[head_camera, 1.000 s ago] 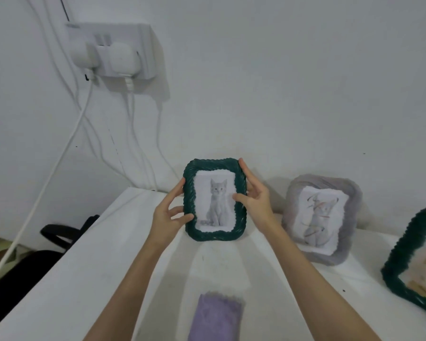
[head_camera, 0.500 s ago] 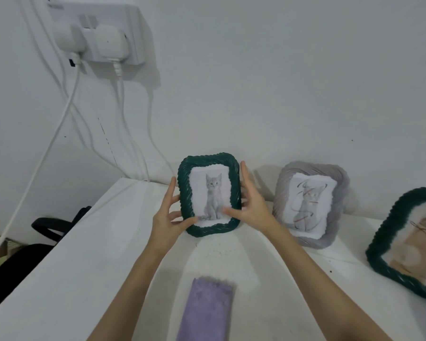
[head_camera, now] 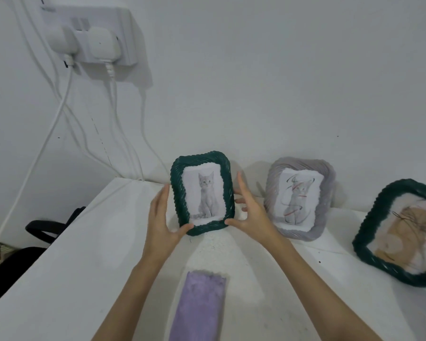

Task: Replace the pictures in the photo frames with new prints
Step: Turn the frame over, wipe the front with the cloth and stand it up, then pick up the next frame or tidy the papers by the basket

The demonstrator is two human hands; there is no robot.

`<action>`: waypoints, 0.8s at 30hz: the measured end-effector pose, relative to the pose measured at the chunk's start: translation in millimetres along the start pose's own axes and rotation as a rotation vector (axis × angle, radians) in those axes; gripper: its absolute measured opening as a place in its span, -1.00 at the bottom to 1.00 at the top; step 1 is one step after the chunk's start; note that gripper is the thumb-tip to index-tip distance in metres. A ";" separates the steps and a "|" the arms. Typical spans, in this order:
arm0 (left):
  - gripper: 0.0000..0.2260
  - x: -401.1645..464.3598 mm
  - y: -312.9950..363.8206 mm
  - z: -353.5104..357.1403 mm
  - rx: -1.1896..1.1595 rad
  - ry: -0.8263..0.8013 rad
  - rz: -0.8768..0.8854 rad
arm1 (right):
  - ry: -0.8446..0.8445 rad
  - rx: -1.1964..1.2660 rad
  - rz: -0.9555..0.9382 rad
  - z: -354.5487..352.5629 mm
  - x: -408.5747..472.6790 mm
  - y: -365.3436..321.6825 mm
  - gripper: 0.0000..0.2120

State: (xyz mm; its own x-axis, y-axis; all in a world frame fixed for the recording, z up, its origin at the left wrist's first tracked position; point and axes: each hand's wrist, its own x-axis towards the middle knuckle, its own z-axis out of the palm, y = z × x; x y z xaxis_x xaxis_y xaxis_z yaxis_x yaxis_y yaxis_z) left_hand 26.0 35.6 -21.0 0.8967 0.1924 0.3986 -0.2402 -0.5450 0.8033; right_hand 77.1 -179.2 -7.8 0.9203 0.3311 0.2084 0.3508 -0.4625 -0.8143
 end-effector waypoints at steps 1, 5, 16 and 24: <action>-0.19 -0.8 5.1 2.9 0.052 0.068 0.064 | 0.048 -0.004 -0.003 -3.6 -6.8 0.5 0.01; -0.53 -6.6 36.0 39.2 0.054 0.140 0.296 | 0.407 -0.003 -0.050 -27.1 -48.4 13.4 -0.32; -0.21 12.2 88.1 140.0 -0.358 -0.473 -0.149 | 0.624 -0.115 0.204 -102.1 -76.0 45.8 -0.26; -0.17 -8.1 88.7 118.0 -0.452 -0.469 -0.126 | 0.447 0.057 0.238 -113.4 -95.5 41.4 -0.26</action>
State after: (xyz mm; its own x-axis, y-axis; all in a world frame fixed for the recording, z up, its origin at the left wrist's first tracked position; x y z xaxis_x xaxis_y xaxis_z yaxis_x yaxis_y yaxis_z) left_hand 41.3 -110.7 -5.2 0.9705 -0.1987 0.1364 -0.1633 -0.1257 0.9785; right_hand 23.3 -323.3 0.0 0.9621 -0.1680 0.2149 0.1240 -0.4323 -0.8932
